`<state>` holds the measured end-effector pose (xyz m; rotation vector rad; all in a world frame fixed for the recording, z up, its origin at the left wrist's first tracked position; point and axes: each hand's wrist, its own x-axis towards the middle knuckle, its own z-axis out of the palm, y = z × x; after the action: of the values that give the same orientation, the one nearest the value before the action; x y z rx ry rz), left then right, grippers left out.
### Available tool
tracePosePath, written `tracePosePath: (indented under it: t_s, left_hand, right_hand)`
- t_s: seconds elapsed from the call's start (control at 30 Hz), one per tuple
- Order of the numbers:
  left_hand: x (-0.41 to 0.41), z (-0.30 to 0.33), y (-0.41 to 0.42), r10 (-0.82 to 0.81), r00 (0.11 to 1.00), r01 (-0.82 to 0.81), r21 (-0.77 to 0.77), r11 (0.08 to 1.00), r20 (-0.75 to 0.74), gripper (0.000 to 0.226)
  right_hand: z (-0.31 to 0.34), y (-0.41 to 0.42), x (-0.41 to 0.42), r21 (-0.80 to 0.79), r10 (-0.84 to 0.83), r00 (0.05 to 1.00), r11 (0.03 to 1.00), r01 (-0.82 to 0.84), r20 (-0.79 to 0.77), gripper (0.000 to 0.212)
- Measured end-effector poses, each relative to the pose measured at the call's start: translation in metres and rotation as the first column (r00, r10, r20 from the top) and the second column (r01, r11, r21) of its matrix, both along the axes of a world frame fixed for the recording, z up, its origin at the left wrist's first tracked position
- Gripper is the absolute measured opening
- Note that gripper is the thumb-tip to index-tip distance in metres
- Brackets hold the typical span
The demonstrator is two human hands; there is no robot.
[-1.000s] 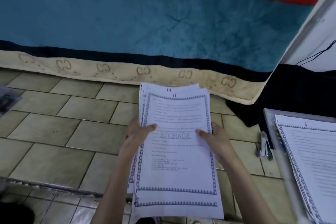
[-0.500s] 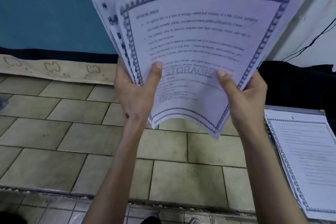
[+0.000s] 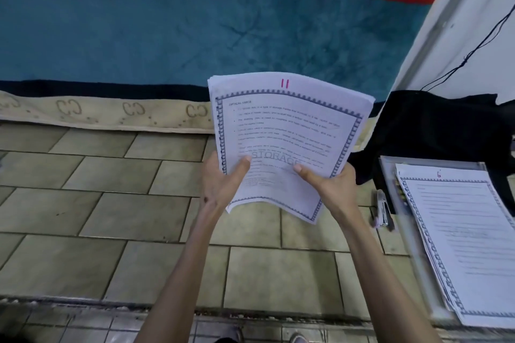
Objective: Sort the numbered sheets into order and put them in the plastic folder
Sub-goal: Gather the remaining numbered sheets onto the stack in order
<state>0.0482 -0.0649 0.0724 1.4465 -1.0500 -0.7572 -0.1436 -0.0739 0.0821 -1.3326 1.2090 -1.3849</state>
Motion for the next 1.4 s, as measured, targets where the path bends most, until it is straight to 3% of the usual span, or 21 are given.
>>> tracePosePath:
  t_s: [0.27,0.4,0.73,0.87,0.97,1.03,1.1,1.17,1.3,1.37,1.4]
  left_hand:
    - [0.007,-0.005,-0.002,-0.082,0.992,0.095,0.136,0.986,-0.099,0.022]
    - [0.005,-0.012,-0.003,-0.021,0.984,0.051,0.166,0.985,-0.175,0.026]
    - [0.003,-0.024,-0.003,-0.079,0.983,0.107,0.17,0.98,-0.163,0.022]
    - [0.012,-0.02,-0.004,-0.217,0.971,0.239,0.336,0.911,-0.104,0.026]
    - [0.013,-0.022,-0.006,-0.348,0.85,0.487,0.339,0.805,-0.396,0.022]
    - [0.005,-0.025,-0.01,-0.294,0.765,0.557,0.357,0.75,-0.573,0.018]
    - [-0.002,-0.032,-0.012,-0.258,0.714,0.615,0.407,0.676,-0.651,0.027]
    - [-0.008,-0.042,-0.013,-0.26,0.712,0.631,0.431,0.645,-0.652,0.026]
    - [-0.013,-0.055,-0.015,-0.298,0.795,0.568,0.478,0.67,-0.528,0.039]
    - [-0.013,-0.056,-0.017,-0.356,0.818,0.561,0.491,0.666,-0.452,0.058]
    - [-0.012,-0.056,-0.017,-0.386,0.817,0.57,0.498,0.653,-0.429,0.067]
  right_hand:
    - [-0.007,0.0,-0.008,0.057,0.086,0.996,0.995,-0.085,-0.005,0.033]
    - [-0.011,-0.001,-0.003,0.081,0.047,0.999,0.996,-0.049,0.028,0.03]
    - [-0.02,-0.002,-0.006,0.11,0.041,0.998,0.993,-0.045,0.043,0.033]
    - [-0.013,-0.007,-0.022,0.261,0.092,0.996,0.961,-0.094,0.021,0.027]
    - [-0.017,0.001,-0.037,0.456,0.184,0.981,0.869,-0.194,0.067,0.029]
    - [-0.028,0.01,-0.042,0.571,0.199,0.977,0.794,-0.208,0.079,0.027]
    - [-0.04,0.016,-0.046,0.625,0.172,0.982,0.759,-0.18,0.074,0.027]
    - [-0.048,0.021,-0.05,0.659,0.16,0.987,0.739,-0.14,0.03,0.031]
    - [-0.043,0.03,-0.058,0.703,0.203,0.978,0.701,-0.116,-0.04,0.025]
    - [-0.044,0.022,-0.069,0.597,0.119,0.955,0.799,0.071,-0.273,0.052]
    - [-0.046,0.014,-0.077,0.478,0.011,0.894,0.848,0.229,-0.448,0.055]
